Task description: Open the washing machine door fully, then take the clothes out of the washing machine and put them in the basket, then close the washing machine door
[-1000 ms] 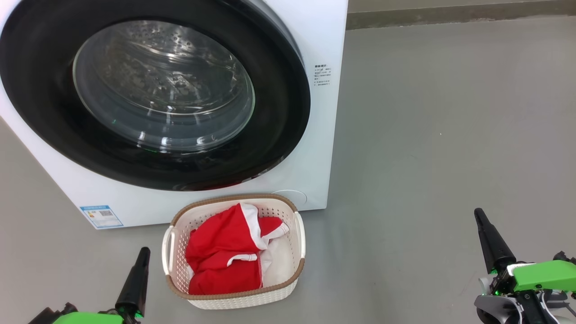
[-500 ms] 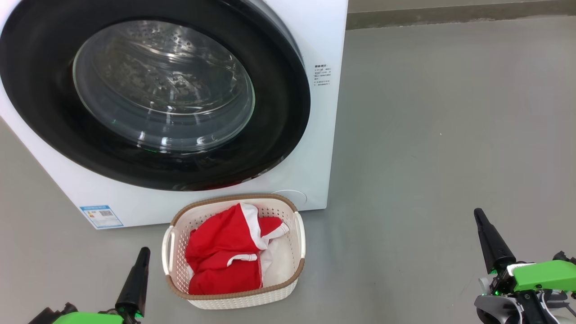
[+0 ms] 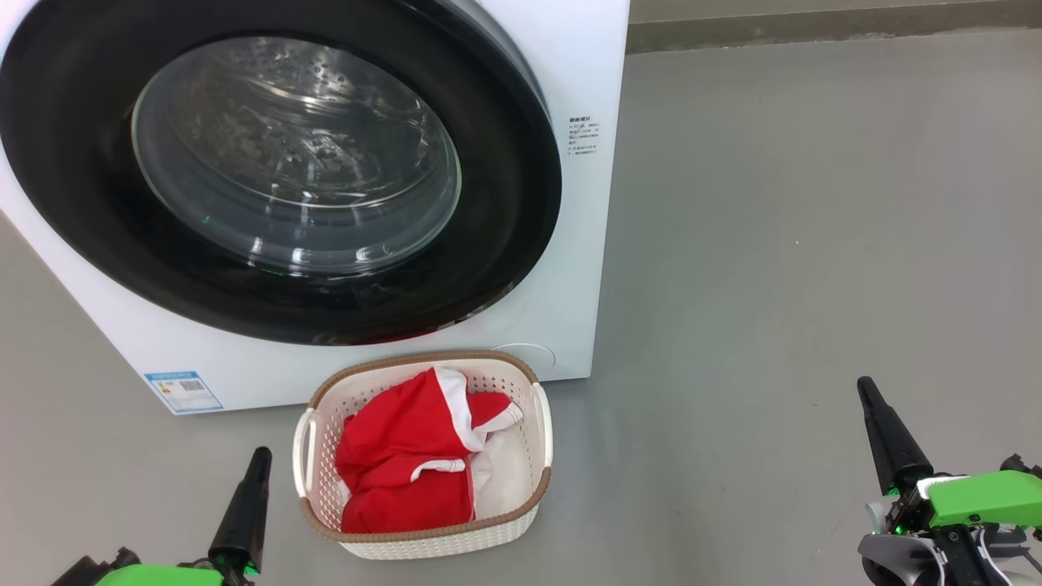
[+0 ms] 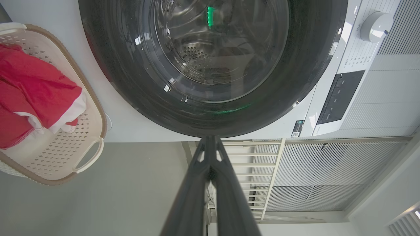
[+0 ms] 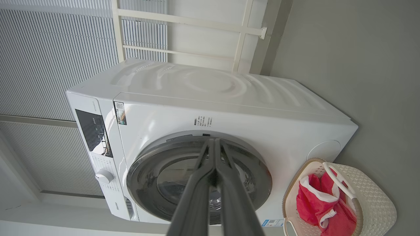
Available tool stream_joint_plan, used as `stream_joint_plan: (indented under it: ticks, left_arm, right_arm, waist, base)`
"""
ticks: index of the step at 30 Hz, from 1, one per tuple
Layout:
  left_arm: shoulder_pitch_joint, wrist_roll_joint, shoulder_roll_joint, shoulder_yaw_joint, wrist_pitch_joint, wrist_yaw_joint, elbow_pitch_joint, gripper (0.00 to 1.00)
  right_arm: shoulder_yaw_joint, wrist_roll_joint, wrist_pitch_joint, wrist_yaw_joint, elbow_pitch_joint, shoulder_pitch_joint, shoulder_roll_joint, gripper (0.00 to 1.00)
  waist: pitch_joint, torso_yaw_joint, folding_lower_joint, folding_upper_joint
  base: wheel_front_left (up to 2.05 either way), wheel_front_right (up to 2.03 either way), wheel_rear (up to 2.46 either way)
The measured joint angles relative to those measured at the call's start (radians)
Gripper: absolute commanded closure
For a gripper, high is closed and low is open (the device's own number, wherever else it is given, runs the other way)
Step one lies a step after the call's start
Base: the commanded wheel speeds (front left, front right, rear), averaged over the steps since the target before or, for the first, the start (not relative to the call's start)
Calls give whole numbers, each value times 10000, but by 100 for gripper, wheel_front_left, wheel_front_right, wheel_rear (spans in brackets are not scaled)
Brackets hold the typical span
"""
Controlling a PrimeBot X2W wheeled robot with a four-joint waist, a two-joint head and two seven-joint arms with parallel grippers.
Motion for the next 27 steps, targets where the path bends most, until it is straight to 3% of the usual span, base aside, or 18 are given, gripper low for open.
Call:
stream_joint_plan:
  ticks: [27]
  left_arm:
    - [0, 0, 2, 0, 0, 0, 0, 100]
  right_arm:
    - [-23, -2, 27, 0, 2, 0, 13, 100]
  waist:
    - [0, 0, 0, 0]
  base:
    - [0, 0, 0]
